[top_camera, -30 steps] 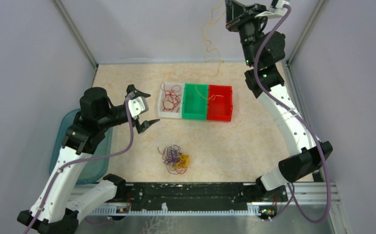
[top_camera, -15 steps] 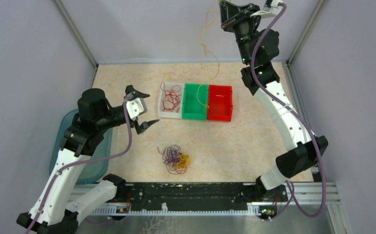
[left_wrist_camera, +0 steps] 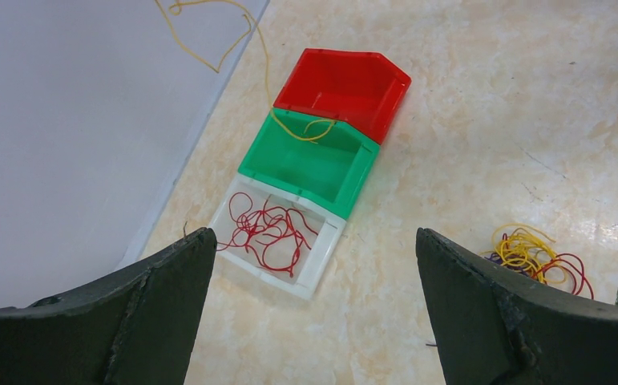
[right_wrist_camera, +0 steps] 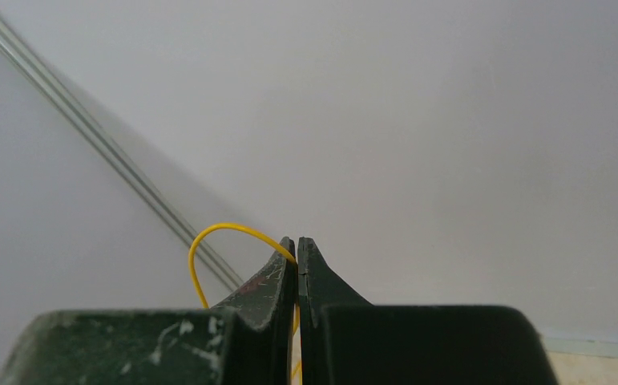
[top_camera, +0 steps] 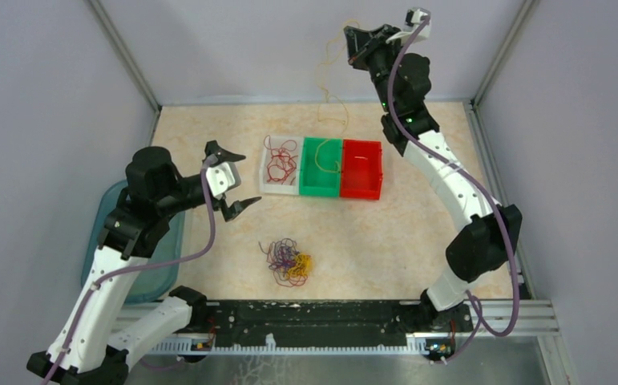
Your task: Untangle the cables
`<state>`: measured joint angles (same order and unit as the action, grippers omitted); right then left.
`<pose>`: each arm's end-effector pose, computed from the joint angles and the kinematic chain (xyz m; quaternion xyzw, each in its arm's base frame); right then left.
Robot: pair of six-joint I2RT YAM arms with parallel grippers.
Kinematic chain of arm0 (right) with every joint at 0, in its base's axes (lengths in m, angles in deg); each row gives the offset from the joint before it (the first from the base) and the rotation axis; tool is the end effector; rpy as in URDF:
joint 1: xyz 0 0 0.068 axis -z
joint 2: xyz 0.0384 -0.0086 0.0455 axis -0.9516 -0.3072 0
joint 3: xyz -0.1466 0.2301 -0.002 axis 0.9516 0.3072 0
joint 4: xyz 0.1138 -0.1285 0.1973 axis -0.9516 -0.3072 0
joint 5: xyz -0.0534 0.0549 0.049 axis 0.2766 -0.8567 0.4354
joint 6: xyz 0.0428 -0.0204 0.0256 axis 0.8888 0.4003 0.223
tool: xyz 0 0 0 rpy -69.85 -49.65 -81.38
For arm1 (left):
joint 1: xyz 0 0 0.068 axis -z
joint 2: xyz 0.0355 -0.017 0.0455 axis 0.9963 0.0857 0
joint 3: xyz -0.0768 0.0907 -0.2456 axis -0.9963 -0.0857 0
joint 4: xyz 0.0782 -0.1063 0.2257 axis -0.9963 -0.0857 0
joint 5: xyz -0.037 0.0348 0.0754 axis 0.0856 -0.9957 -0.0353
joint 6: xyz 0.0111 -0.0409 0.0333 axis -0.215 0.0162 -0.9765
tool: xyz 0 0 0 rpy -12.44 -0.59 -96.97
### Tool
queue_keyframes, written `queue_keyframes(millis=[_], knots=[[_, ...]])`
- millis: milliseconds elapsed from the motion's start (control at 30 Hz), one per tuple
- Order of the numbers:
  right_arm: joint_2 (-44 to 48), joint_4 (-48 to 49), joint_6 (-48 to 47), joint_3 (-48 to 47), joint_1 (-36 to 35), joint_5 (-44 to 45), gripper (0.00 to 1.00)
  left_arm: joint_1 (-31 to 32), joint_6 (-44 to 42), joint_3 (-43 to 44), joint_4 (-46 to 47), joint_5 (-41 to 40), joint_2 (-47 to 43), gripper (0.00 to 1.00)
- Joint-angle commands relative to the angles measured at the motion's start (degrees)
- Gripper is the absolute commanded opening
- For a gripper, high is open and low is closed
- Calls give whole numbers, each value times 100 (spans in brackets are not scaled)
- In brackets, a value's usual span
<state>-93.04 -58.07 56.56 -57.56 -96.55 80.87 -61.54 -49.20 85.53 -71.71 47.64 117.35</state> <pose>0.3435 0.1525 0.4881 0.0727 0.5533 0.3677 0.7439 0.1388 -0.0828 0.4172 0.5412 0.5625 -0.1724 0.6008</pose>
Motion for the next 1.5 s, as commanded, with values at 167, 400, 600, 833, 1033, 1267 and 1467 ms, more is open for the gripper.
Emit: queue_keyframes(millis=[167, 400, 600, 833, 1033, 1267, 1467], knots=[[-263, 393, -292, 30, -126, -207, 0, 34, 123, 19, 155, 42, -73, 100], [-462, 554, -472, 563, -266, -130, 0, 35, 95, 14, 130, -1, -105, 100], [-264, 836, -598, 1359, -263, 274, 0, 29, 77, 10, 111, -21, -115, 100], [240, 1082, -707, 2018, -118, 549, 0, 33, 88, 8, 129, 24, -63, 100], [73, 915, -727, 2035, -124, 189, 0, 33, 164, -45, 130, -5, -71, 100], [-399, 560, -1113, 2066, -471, 190, 0, 35, 478, -171, 177, -153, -63, 100], [-619, 613, -1317, 2392, -713, 450, 0, 35, 481, -192, 209, -202, -37, 100]])
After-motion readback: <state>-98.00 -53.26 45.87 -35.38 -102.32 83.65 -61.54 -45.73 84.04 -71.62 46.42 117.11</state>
